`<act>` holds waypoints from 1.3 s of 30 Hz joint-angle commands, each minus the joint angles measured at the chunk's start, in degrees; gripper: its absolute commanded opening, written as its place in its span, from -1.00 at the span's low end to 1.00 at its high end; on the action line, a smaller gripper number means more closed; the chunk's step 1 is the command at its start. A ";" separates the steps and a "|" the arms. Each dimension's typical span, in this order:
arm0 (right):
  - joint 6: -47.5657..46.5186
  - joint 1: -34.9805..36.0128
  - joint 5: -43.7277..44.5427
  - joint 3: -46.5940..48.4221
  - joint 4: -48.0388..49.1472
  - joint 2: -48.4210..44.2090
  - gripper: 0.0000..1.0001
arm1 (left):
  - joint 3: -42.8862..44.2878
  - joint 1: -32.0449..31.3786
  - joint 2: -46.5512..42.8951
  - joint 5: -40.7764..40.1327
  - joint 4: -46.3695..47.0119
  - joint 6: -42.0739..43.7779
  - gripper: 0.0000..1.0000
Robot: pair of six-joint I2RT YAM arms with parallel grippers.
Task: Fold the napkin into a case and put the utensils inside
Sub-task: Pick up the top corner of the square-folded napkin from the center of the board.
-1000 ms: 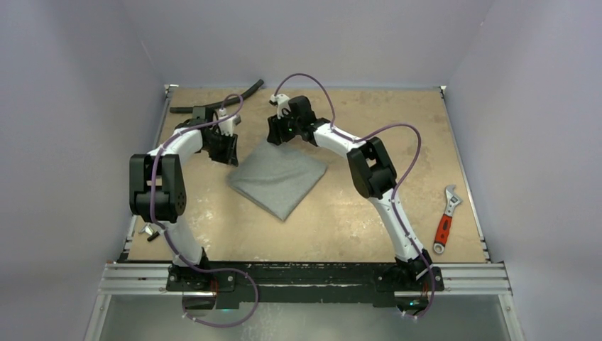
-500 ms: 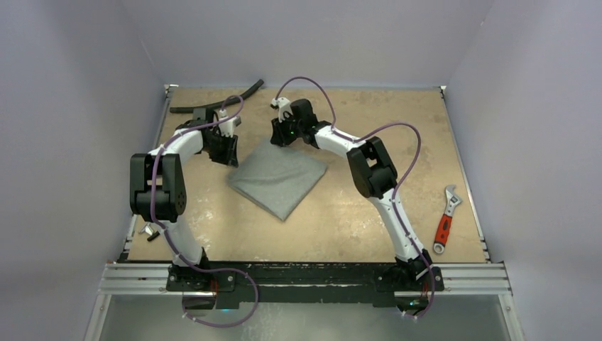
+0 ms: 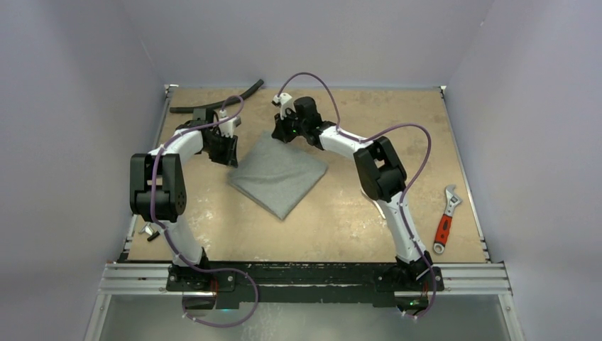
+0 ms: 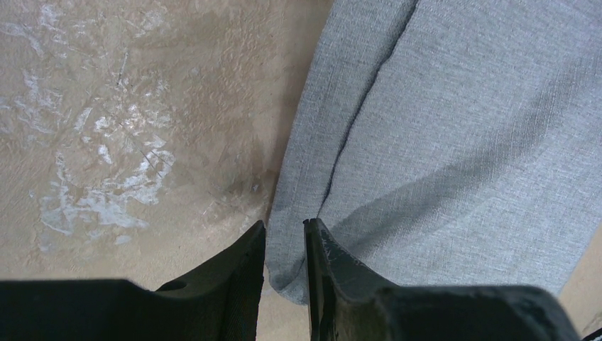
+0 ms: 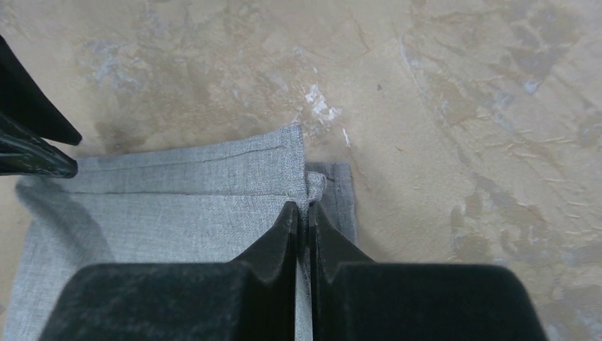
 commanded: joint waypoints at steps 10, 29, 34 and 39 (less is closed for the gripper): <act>-1.44 0.06 1.72 -0.45 3.81 -3.36 -0.50 | 0.01 0.12 -1.23 -0.18 -0.58 1.91 -0.49; -1.42 0.41 2.45 4.40 0.67 1.20 -0.05 | 1.11 0.12 -1.39 0.08 -1.41 2.19 -0.50; -1.39 0.48 2.81 6.17 -0.01 3.26 -0.06 | 1.02 0.12 -1.46 -0.11 -1.59 2.34 -0.50; -1.07 0.46 2.66 6.24 0.48 3.76 -0.16 | 0.98 0.12 -1.48 -0.19 -1.52 2.44 -0.50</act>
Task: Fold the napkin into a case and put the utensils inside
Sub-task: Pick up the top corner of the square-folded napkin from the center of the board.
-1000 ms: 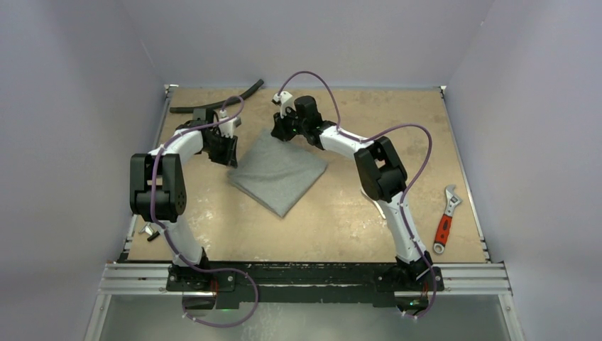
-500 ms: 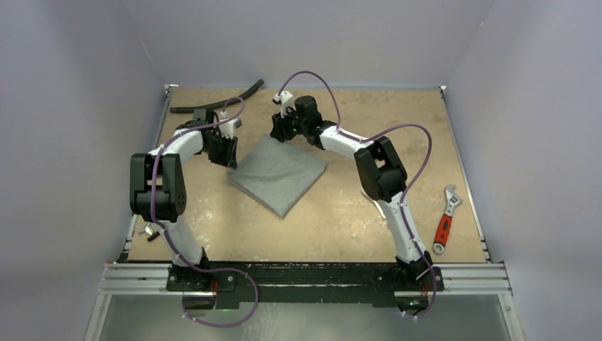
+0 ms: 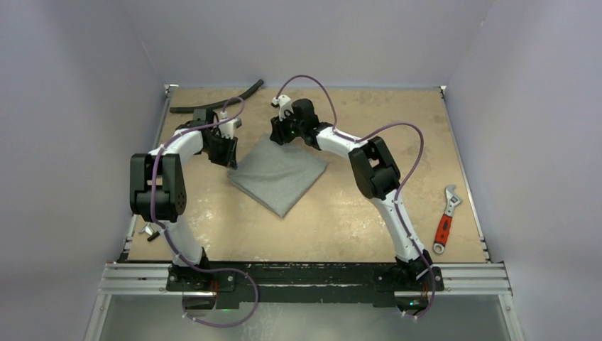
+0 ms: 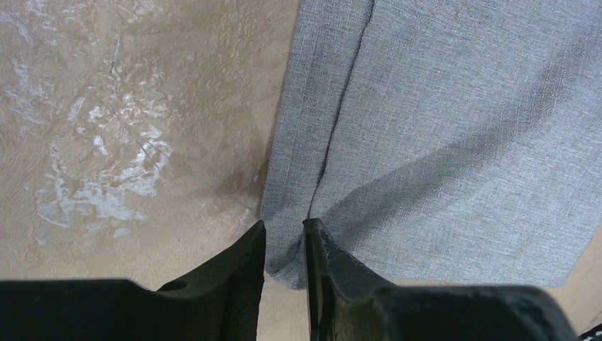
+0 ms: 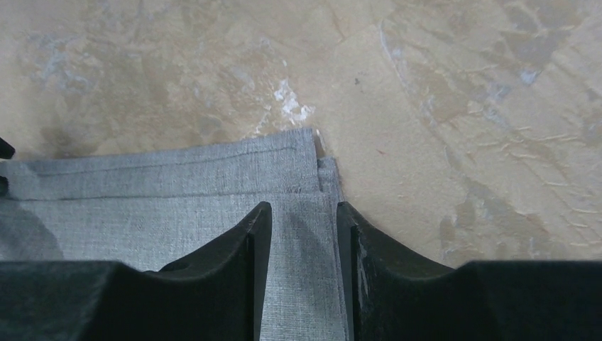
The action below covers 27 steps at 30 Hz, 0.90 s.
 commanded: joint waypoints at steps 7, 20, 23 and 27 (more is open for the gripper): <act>-0.22 0.34 0.67 1.76 0.62 -0.02 -0.31 | 0.85 0.12 -1.32 0.04 -0.17 1.16 -0.50; 0.55 0.34 2.07 -0.32 3.13 -1.98 -1.00 | 0.36 1.58 -1.67 0.00 -0.08 1.10 -0.50; 0.63 0.34 2.38 -0.92 3.32 -2.46 -1.00 | 0.36 1.62 -1.58 0.00 -0.08 1.11 -0.51; 0.56 0.34 2.39 -3.29 4.59 -4.46 -1.00 | 0.45 1.63 -1.54 -0.01 -0.05 1.09 -0.51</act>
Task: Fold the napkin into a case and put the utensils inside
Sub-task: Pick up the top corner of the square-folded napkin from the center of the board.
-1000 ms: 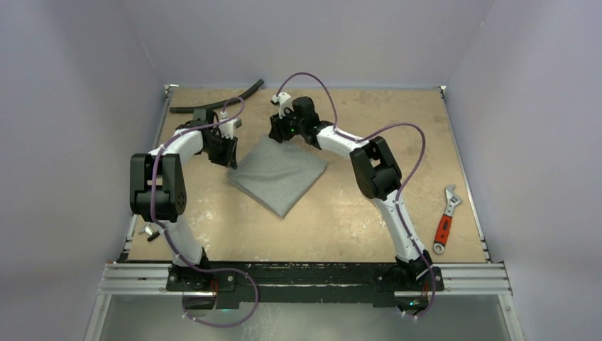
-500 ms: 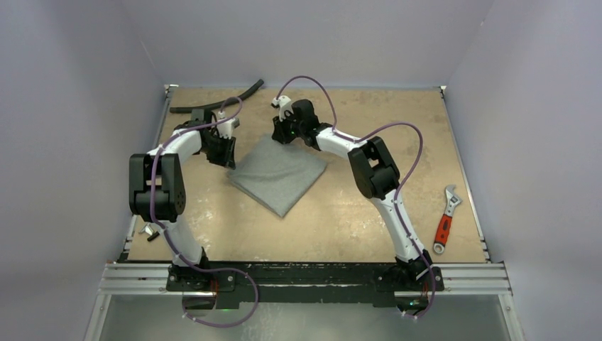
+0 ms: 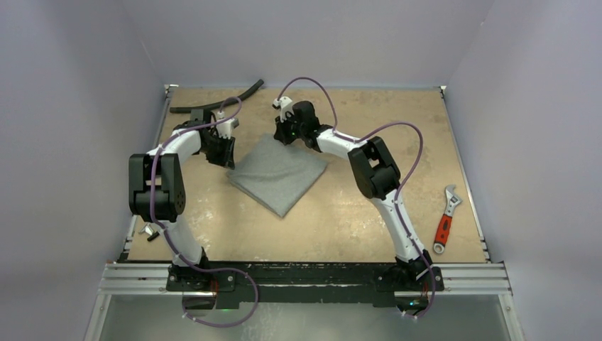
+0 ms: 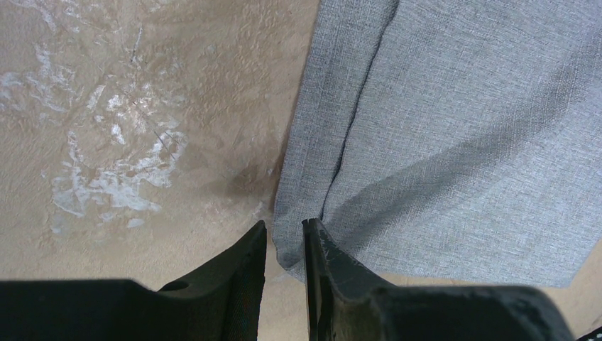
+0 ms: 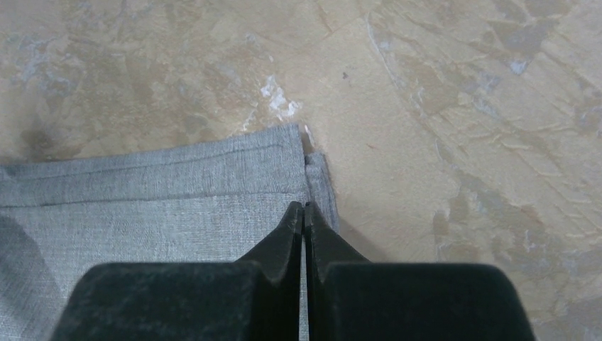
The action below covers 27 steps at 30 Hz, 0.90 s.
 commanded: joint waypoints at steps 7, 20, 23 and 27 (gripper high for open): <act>-0.45 0.43 -0.04 -9.90 7.49 -11.47 -1.00 | 0.54 0.55 -1.67 0.23 0.16 0.96 -0.51; -0.14 2.26 -1.90 -21.41 13.31 -19.32 -1.00 | 0.60 0.60 -2.50 0.01 -0.24 1.08 -0.51; 0.27 2.82 -1.30 -25.29 13.63 -22.51 -1.00 | 0.54 0.57 -2.55 0.05 -0.24 1.07 -0.51; 1.56 3.06 -0.06 -30.82 14.65 -26.72 -1.00 | 0.61 0.61 -2.64 0.05 -0.24 1.06 -0.51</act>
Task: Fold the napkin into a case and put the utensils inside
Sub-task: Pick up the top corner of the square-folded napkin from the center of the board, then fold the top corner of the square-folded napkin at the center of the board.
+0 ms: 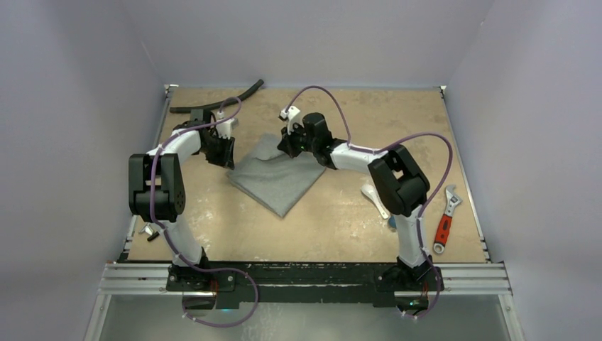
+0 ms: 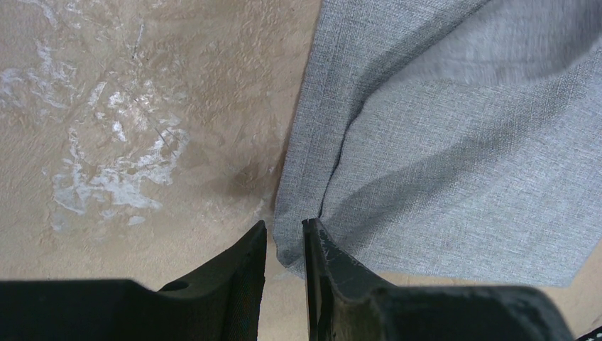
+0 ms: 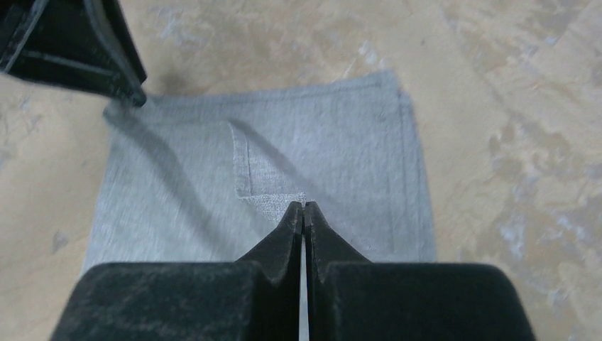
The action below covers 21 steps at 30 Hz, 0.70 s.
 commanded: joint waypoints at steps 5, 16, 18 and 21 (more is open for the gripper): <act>3.20 1.00 0.45 -8.35 3.91 -11.01 -1.00 | 0.88 0.47 -2.63 0.19 -0.04 0.83 -0.51; 5.58 3.31 -0.90 -14.62 3.26 -15.36 -1.00 | 0.98 0.53 -3.26 0.14 -0.47 0.88 -0.50; 6.10 3.70 -0.82 -16.04 3.48 -16.28 -1.00 | 0.99 0.54 -3.17 0.14 -0.45 0.90 -0.50; 6.90 4.32 -0.22 -18.00 3.97 -18.02 -1.00 | 1.06 0.55 -3.27 0.13 -0.48 0.91 -0.50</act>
